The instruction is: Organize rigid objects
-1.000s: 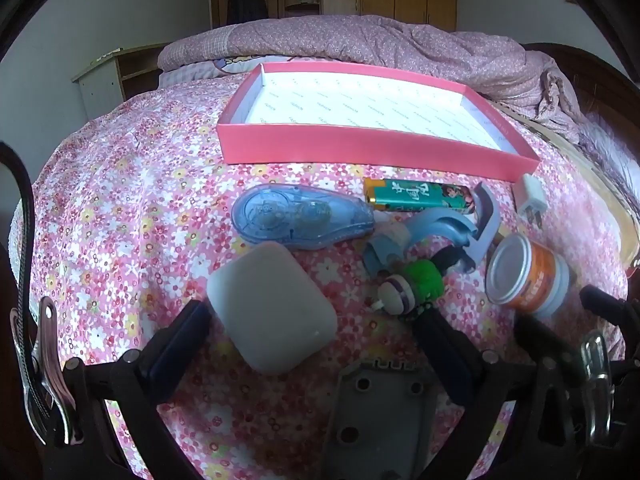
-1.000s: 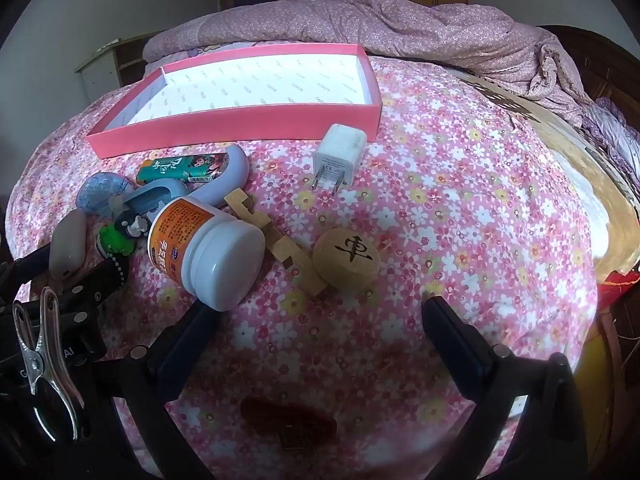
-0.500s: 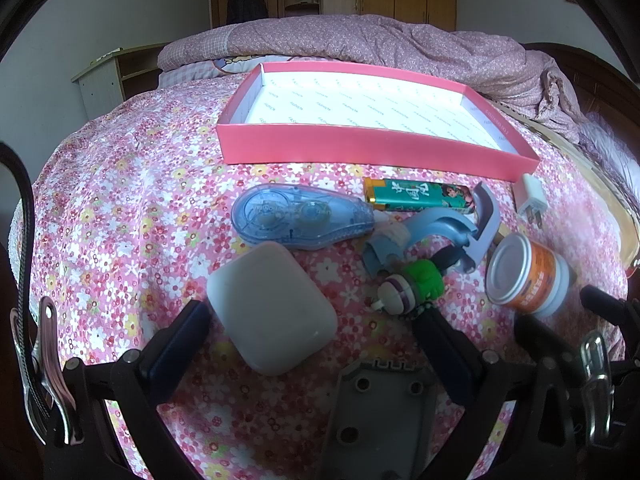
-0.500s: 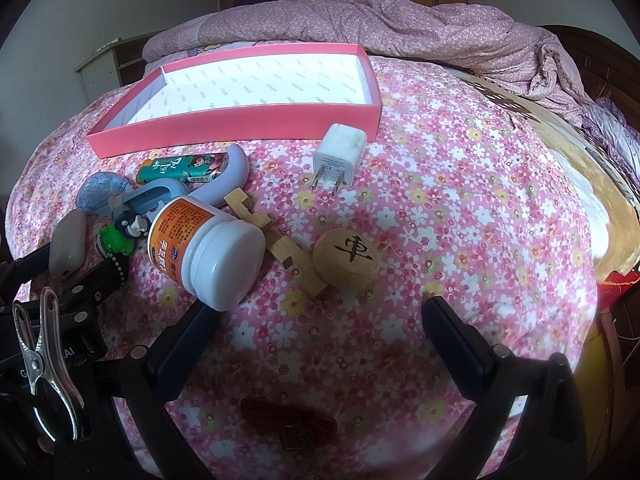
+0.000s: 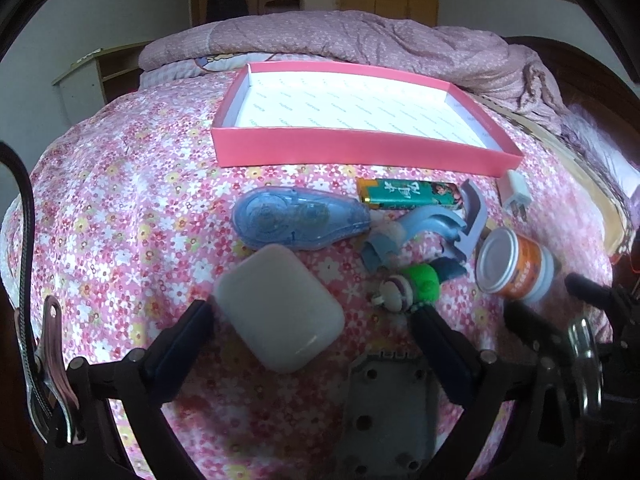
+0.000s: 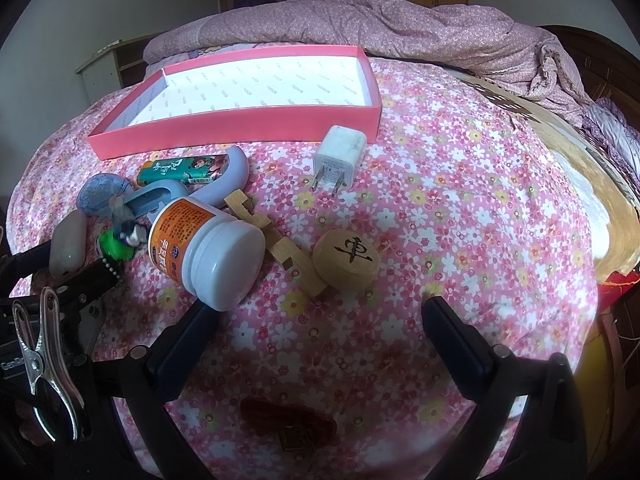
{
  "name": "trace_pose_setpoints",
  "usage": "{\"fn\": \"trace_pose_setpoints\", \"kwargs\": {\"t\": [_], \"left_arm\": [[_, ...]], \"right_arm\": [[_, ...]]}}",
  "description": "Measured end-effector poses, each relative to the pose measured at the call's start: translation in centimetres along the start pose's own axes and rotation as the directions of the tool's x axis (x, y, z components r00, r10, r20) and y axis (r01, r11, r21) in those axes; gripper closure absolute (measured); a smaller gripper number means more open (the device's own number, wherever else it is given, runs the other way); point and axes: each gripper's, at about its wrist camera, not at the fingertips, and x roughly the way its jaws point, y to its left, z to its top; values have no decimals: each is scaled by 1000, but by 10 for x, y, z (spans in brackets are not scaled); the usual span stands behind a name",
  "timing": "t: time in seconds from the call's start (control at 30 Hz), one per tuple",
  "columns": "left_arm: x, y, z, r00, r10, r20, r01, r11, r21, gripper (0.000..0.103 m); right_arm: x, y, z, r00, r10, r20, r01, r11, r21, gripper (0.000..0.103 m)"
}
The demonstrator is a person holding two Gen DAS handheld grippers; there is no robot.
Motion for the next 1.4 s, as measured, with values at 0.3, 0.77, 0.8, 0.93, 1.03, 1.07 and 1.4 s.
{"fn": "trace_pose_setpoints", "kwargs": {"t": [0.3,0.77,0.8,0.93,1.03,1.07,1.4], "left_arm": [[-22,16,-7,999,20,48,-22,999,41,3],[-6,7,3,999,12,31,-14,998,54,10],[-4,6,3,1000,12,26,-13,999,52,11],[0,10,2,999,-3,33,2,999,34,17],[1,11,2,999,-2,41,1,1000,31,17],[2,10,2,999,-1,44,-1,999,33,17],[-3,15,-1,998,-2,66,1,1000,9,33]], "right_arm": [[0,-1,0,1000,0,0,0,1000,0,0],[-12,-13,13,997,76,17,-77,997,26,9],[-13,-13,15,997,80,22,-80,997,15,9],[-16,-13,24,994,99,47,-98,995,-24,10],[-15,-12,28,990,140,36,-138,989,-43,10],[-15,-12,28,987,158,29,-157,986,-51,11],[-23,-24,12,977,211,26,-211,977,0,12]]}}
